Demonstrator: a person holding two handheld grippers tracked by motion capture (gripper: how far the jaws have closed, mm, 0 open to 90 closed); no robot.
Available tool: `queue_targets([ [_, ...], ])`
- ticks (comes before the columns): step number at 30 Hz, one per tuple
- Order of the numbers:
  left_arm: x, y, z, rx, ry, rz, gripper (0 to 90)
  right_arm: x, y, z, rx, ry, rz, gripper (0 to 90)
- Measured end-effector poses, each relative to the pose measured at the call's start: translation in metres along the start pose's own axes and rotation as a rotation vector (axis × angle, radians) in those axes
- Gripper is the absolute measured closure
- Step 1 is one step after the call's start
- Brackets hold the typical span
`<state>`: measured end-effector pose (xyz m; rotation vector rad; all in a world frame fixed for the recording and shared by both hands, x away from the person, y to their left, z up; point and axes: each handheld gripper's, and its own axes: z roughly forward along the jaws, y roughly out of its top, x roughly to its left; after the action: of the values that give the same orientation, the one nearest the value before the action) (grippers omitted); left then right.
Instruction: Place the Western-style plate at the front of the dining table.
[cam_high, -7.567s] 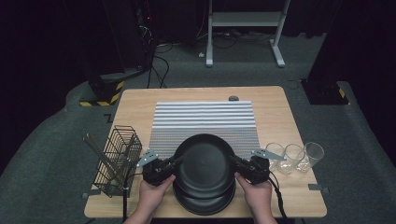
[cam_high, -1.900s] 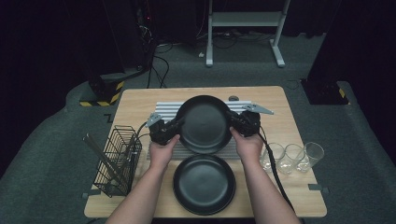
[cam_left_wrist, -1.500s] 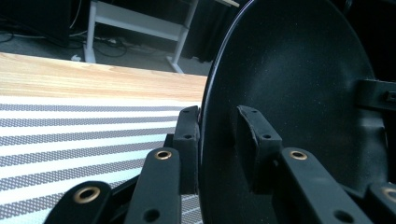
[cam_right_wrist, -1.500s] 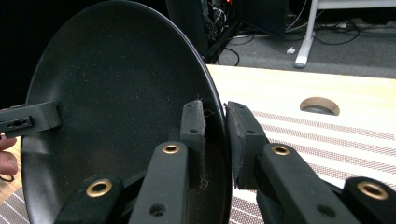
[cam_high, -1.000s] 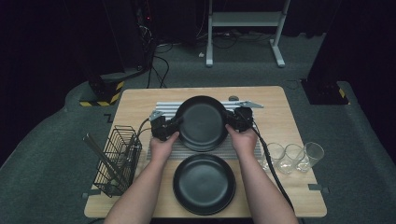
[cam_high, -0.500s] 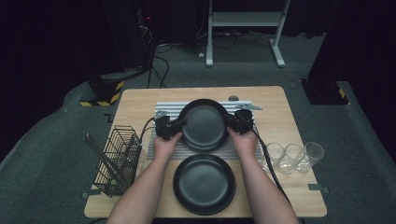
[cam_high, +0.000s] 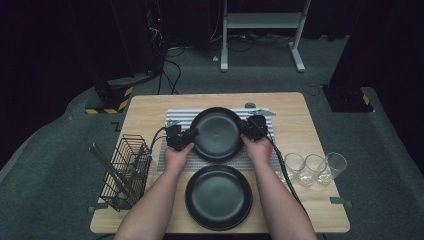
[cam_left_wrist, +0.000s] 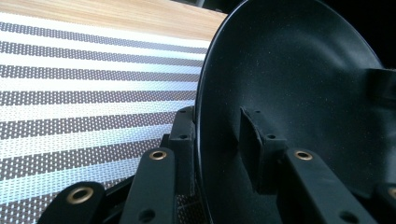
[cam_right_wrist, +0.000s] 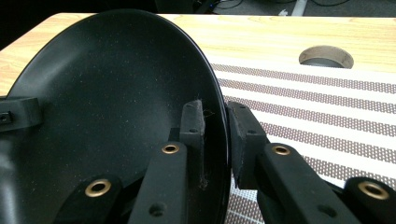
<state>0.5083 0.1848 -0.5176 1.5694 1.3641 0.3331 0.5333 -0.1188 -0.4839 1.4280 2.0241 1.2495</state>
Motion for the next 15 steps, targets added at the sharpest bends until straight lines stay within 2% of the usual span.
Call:
queue_targets([
  [1,0.001,0.0,0.001,0.0,0.0,-0.017,67.5,0.0,0.0,0.001,0.002,-0.003,-0.013,77.3],
  [3,0.002,-0.001,0.003,-0.001,0.002,-0.011,67.6,0.0,0.001,0.003,0.007,-0.004,-0.032,77.2],
  [7,0.003,0.0,0.006,0.021,0.009,-0.011,67.6,-0.003,0.001,0.009,0.025,-0.005,-0.027,76.9],
  [11,0.003,0.002,0.008,0.031,0.015,-0.014,68.6,-0.006,-0.002,0.016,0.035,-0.006,0.004,76.4],
  [15,0.005,0.001,0.01,0.038,0.014,-0.027,68.9,-0.007,-0.002,0.019,0.044,-0.011,-0.001,76.3],
])
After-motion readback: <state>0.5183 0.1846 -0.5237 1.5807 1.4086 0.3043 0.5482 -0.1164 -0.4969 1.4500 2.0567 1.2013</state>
